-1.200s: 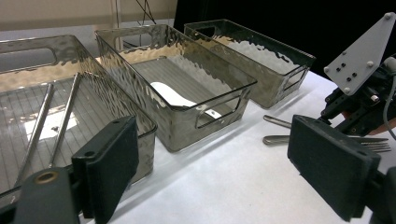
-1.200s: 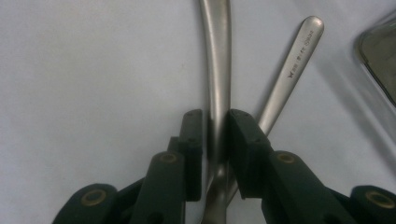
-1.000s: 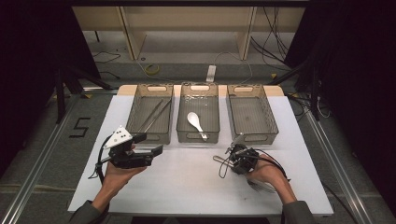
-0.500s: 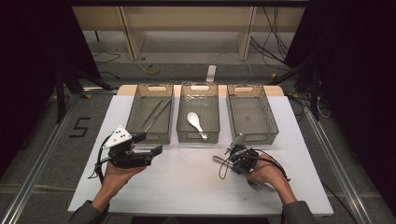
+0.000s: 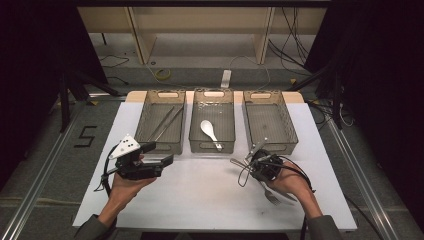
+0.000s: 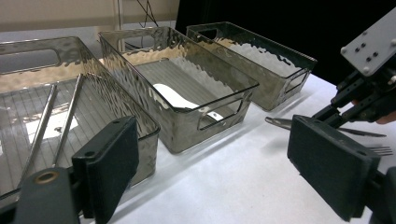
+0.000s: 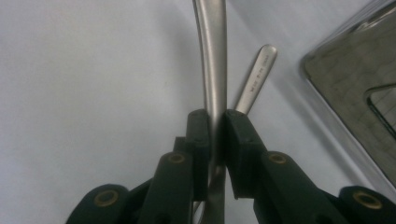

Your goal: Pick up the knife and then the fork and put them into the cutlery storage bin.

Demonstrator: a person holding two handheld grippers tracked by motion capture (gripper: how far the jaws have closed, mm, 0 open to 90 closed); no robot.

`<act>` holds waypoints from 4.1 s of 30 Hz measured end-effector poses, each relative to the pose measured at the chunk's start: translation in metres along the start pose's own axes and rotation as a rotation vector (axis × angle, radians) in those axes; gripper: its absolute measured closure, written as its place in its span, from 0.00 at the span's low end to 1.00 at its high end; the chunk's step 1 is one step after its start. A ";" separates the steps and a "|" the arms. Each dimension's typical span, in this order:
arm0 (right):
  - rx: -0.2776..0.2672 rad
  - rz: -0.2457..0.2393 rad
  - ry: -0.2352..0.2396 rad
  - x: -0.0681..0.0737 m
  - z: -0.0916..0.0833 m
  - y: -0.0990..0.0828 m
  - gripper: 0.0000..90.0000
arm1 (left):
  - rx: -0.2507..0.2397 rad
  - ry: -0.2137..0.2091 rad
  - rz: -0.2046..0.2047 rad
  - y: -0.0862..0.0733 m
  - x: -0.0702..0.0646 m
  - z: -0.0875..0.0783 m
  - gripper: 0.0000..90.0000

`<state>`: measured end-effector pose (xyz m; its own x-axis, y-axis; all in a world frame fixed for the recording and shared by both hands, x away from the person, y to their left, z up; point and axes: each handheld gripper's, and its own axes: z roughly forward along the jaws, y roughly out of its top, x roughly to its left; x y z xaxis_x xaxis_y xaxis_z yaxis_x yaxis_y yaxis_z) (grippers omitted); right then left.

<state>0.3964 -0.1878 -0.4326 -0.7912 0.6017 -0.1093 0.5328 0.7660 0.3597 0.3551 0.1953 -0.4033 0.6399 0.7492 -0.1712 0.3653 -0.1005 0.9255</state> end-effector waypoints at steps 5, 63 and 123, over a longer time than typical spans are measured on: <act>-0.057 0.036 -0.002 -0.006 -0.012 0.000 0.90 | -0.009 0.000 -0.007 0.000 0.001 -0.001 0.18; -0.235 0.372 -0.051 -0.157 -0.059 0.077 0.90 | -0.056 0.004 -0.039 0.001 0.004 -0.004 0.18; -0.150 0.470 -0.120 -0.184 0.007 0.075 0.90 | -0.078 0.000 -0.056 0.001 0.005 -0.005 0.18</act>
<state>0.5837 -0.2398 -0.3922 -0.4318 0.9019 -0.0060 0.7671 0.3707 0.5236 0.3549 0.2026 -0.4018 0.6200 0.7522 -0.2232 0.3469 -0.0077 0.9379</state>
